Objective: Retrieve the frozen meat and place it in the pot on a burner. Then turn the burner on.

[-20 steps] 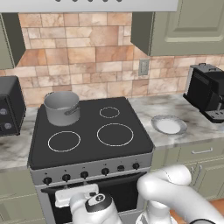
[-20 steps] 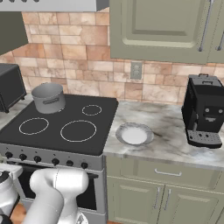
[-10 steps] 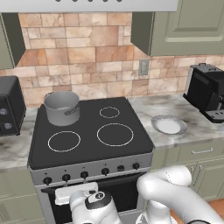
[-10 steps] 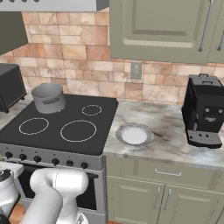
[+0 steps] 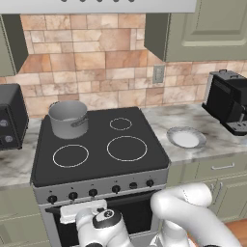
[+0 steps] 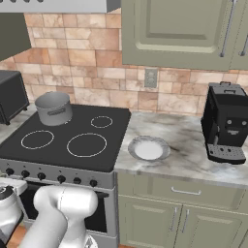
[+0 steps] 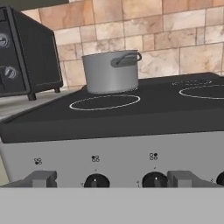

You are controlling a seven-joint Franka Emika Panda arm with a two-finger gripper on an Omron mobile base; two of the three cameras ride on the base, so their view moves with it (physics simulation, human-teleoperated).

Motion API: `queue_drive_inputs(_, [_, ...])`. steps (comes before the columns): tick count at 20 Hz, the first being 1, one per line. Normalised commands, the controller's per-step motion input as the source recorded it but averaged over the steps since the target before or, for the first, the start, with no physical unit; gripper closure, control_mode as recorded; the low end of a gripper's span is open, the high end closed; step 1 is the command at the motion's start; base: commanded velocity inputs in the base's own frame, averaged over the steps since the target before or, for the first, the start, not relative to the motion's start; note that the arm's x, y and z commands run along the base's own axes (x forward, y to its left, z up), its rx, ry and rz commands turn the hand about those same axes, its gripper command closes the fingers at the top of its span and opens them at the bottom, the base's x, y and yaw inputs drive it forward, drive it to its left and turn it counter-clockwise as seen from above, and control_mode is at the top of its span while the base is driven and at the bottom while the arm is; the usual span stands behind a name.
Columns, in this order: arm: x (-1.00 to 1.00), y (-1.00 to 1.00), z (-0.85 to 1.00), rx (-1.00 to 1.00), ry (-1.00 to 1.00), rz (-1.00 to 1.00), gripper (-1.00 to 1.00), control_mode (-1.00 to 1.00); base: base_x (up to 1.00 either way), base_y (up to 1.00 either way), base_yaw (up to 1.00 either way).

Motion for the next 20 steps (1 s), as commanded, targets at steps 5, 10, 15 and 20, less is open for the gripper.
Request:
queue_drive_inputs(5, [0.13, 0.19, -0.15, -0.01, -0.01, -0.03, -1.00, -1.00, 0.00, 0.00, 0.00])
queue_drive_inputs(10, [0.05, 0.10, -0.28, -0.07, 0.00, -0.05, -1.00, -1.00, 0.00, 0.00, 0.00])
queue_drive_inputs(15, [0.00, 0.00, -0.10, -0.03, -0.01, -0.01, -1.00, -1.00, 0.00, 0.00, 0.00])
queue_drive_inputs(20, [0.00, 0.08, 0.00, 0.00, -0.01, 0.00, -1.00, -1.00, 0.00, 0.00, 0.00])
